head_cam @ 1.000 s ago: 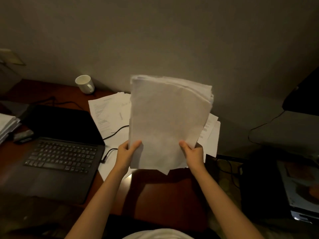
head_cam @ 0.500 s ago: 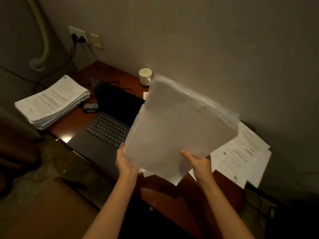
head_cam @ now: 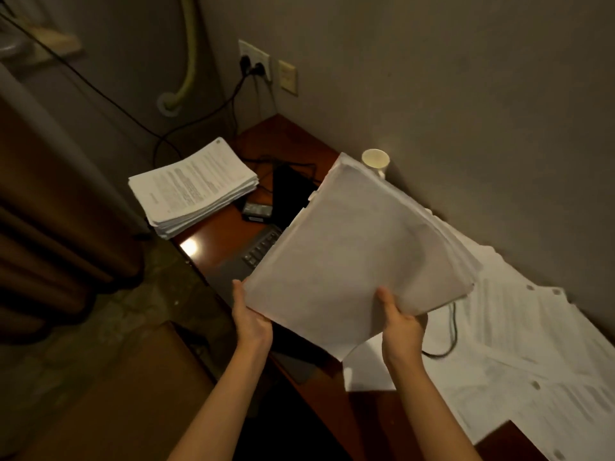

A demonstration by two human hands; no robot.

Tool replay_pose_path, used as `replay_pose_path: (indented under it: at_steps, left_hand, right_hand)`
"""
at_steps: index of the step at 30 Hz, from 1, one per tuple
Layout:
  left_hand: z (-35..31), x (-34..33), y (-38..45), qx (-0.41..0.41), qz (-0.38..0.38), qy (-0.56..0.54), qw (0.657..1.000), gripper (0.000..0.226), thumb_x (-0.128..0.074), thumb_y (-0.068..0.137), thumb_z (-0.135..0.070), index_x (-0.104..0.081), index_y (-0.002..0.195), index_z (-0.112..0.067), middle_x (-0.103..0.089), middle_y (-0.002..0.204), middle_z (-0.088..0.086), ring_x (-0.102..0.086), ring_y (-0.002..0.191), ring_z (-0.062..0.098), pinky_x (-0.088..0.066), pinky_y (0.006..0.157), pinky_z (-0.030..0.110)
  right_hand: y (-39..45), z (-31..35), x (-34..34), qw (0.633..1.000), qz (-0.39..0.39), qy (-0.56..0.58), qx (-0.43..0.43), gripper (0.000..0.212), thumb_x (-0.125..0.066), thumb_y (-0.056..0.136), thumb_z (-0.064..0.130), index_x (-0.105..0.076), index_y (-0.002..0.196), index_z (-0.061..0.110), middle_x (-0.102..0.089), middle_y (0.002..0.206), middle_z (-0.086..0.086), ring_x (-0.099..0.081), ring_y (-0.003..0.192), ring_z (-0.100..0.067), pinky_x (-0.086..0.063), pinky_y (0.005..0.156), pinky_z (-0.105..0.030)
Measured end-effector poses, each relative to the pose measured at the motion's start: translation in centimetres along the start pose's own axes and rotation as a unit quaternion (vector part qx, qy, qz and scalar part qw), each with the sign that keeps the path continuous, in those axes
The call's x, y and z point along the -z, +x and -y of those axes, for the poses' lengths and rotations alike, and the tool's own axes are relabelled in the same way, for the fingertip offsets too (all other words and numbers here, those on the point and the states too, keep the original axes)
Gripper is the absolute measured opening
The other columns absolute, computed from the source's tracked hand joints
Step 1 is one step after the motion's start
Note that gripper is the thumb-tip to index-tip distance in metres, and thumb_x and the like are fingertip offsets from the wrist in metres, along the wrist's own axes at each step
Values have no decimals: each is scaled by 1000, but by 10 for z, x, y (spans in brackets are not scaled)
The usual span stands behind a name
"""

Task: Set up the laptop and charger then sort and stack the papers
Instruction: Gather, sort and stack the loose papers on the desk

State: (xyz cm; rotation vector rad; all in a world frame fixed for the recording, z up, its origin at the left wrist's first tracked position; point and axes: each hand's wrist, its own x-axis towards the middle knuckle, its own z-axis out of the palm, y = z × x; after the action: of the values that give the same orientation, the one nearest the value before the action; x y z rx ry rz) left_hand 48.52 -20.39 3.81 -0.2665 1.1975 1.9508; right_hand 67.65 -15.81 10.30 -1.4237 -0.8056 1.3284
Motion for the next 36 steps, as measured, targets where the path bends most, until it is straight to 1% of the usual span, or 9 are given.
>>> replay_pose_path:
  at_steps: [3,6,10,14,20,23,27,31,36]
  left_hand:
    - [-21,-1,33,-2,19,29,999,77,-81,64,-45,-54,127,-10,-61,124,12,-58,114,27,-47,99,44]
    - [-43,-2,72,-22,26,60,998,37,-67,82,-17,-57,118,-15,-60,124,7,-55,120,27,-44,103,42]
    - [-90,0,121,-58,35,112,991,86,-89,53,-44,-54,125,-12,-67,119,0,-64,107,13,-53,88,25]
    - [-124,1,163,-79,21,129,988,37,-64,85,-15,-55,121,-14,-67,116,-2,-64,107,13,-53,83,21]
    - [-168,3,247,-149,-94,223,959,39,-64,88,-6,-54,126,-9,-63,121,4,-62,109,20,-51,88,29]
    - [-191,-5,292,-153,-115,283,940,38,-64,88,-4,-54,125,-4,-60,122,7,-59,108,21,-47,90,31]
    - [-213,-15,343,-137,-131,388,902,38,-66,87,-8,-57,123,0,-62,121,13,-59,105,25,-46,87,32]
    - [-215,-13,369,-109,-150,467,864,39,-67,87,-12,-58,123,-1,-62,122,16,-59,110,32,-47,90,35]
    - [-212,-7,377,-65,-206,459,862,42,-73,83,-16,-59,119,-2,-63,121,13,-60,110,31,-50,91,39]
  right_hand:
    - [19,1,-59,1000,-14,9,-9,40,-69,85,14,-50,119,8,-58,100,4,-55,96,-15,-43,89,-27]
    - [34,3,-129,999,9,17,-27,50,-68,85,15,-47,129,6,-56,111,0,-53,103,-16,-42,93,-28]
    - [51,-1,-218,996,58,9,-63,41,-69,83,8,-54,121,4,-61,107,-3,-60,90,-12,-51,80,-22]
    - [68,-11,-298,990,85,24,-113,21,-66,85,4,-56,102,11,-62,90,5,-60,76,-4,-50,55,-10]
    - [96,-44,-402,976,96,27,-194,35,-64,88,5,-55,121,-1,-62,112,-8,-60,97,-21,-50,83,-28]
    - [113,-62,-437,967,107,13,-231,33,-64,88,6,-56,120,0,-60,109,-5,-58,93,-19,-46,85,-26]
    - [146,-87,-466,951,125,-42,-279,42,-65,87,4,-52,126,-1,-58,124,-10,-57,111,-28,-47,98,-38]
    - [170,-109,-471,929,155,-147,-303,39,-61,87,2,-49,124,-2,-58,123,-16,-58,112,-34,-48,96,-44]
    - [180,-128,-467,920,178,-158,-311,28,-55,91,4,-48,118,2,-57,116,-13,-57,101,-28,-51,89,-43]
